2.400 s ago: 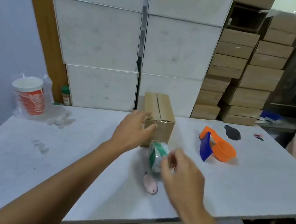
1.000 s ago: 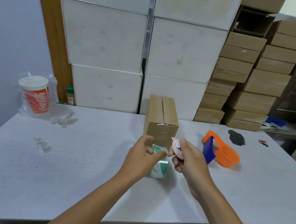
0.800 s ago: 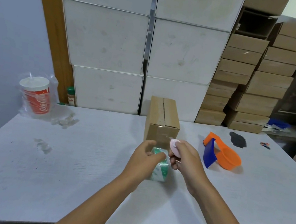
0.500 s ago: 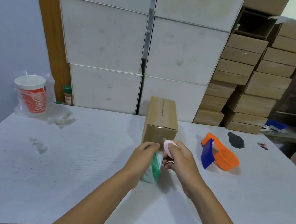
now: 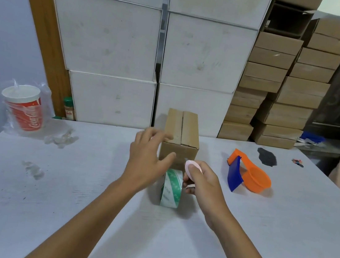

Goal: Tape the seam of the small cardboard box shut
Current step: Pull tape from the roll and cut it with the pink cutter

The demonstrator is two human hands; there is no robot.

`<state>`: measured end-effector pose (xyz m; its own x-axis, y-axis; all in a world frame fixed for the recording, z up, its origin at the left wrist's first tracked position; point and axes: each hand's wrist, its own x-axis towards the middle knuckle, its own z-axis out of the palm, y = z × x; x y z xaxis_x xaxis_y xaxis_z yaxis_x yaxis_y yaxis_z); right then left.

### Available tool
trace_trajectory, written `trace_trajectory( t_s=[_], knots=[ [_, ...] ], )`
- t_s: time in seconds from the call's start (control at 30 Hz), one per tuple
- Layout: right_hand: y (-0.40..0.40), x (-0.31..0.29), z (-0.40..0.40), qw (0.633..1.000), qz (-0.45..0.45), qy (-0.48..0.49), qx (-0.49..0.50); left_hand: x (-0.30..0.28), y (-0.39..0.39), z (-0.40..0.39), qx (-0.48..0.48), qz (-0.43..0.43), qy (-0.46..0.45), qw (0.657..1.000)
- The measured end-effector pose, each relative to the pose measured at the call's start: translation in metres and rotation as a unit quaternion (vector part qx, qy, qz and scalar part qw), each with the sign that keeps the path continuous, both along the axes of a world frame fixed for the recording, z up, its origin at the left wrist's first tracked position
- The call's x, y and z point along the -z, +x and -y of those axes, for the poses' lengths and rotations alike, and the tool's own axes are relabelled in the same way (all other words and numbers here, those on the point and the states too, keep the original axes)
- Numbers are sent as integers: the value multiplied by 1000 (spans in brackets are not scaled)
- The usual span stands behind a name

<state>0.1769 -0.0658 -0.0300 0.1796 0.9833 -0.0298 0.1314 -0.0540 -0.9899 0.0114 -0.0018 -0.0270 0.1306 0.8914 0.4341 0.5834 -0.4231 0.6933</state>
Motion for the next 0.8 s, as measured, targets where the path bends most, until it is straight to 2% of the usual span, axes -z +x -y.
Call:
trace_trajectory(
  t_s=[0.13, 0.23, 0.33, 0.6, 0.8],
  knots=[
    [1, 0, -3, 1000, 15, 7, 2, -1, -2, -23, 113, -50, -40, 992],
    [4, 2, -5, 999, 30, 14, 7, 6, -2, -27, 144, -38, -73, 986],
    [4, 3, -6, 999, 32, 23, 6, 12, 1, -28, 143, -12, -76, 987],
    [-3, 4, -9, 998, 49, 20, 32, 5, 3, -30, 120, -40, -108, 986],
    [-10, 13, 3, 999, -21, 22, 42, 6, 5, -28, 132, 0, -119, 984]
  ],
)
